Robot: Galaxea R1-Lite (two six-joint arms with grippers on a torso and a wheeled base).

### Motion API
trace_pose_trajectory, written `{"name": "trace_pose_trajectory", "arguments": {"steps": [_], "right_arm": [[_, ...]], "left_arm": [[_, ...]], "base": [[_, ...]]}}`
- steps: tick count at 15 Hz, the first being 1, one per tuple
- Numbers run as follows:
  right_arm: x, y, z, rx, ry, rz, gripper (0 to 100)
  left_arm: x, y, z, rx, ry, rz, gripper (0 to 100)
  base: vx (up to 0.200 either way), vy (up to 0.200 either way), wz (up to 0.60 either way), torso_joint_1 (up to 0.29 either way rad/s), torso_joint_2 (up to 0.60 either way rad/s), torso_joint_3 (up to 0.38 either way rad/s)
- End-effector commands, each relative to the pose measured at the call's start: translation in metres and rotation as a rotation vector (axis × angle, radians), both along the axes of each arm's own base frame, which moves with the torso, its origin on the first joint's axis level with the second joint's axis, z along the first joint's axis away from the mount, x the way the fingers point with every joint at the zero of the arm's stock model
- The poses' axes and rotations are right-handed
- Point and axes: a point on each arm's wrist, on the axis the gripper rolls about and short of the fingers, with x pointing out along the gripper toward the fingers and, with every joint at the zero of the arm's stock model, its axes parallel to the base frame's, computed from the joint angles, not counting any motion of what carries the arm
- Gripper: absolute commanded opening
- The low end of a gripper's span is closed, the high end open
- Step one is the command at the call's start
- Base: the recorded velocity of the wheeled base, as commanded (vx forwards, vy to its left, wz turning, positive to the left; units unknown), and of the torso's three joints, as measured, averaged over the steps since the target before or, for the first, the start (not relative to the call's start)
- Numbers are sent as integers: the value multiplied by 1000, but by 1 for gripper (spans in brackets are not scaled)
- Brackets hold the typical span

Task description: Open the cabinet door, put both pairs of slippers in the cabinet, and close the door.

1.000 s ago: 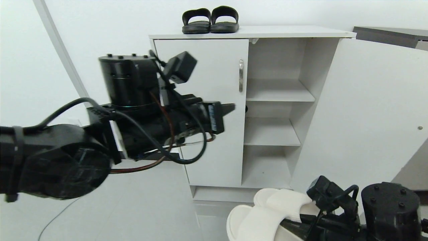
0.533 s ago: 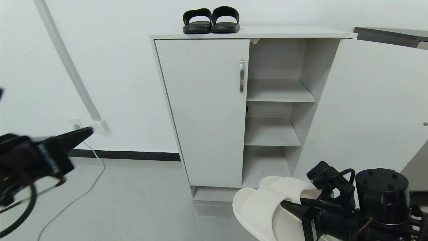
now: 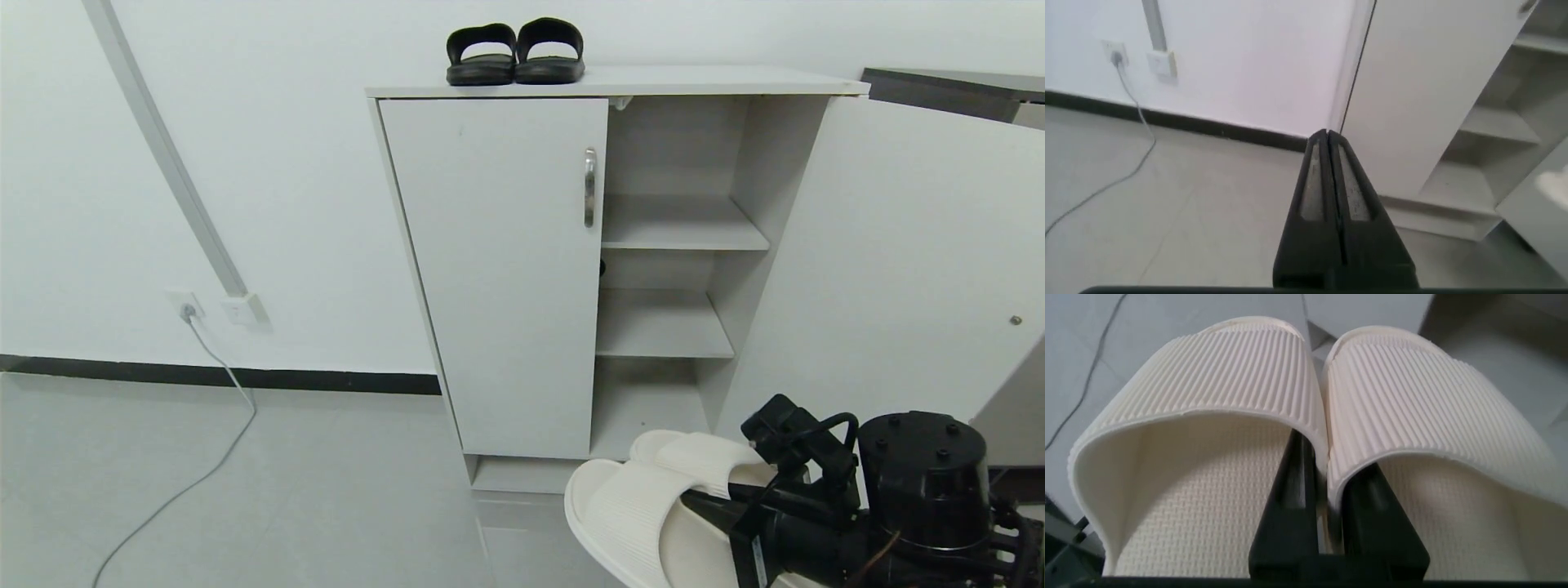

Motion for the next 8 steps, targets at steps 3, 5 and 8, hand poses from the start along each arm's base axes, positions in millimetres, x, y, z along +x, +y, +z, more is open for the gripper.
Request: {"name": "trace_pose_trajectory", "arguments": {"steps": [3, 5, 8], "right_arm": [[0, 1, -1, -4, 4, 2, 0], [-1, 0, -2, -10, 5, 4, 0], [0, 1, -5, -27, 1, 14, 0]], "left_arm": [[-10, -1, -53, 88, -24, 31, 0], [-10, -2, -53, 106, -25, -14, 0], [-10, -5, -53, 165, -27, -154, 0]], "base": [[0, 0, 0, 0, 0, 0], [0, 0, 0, 0, 0, 0], [0, 0, 0, 0, 0, 0]]}}
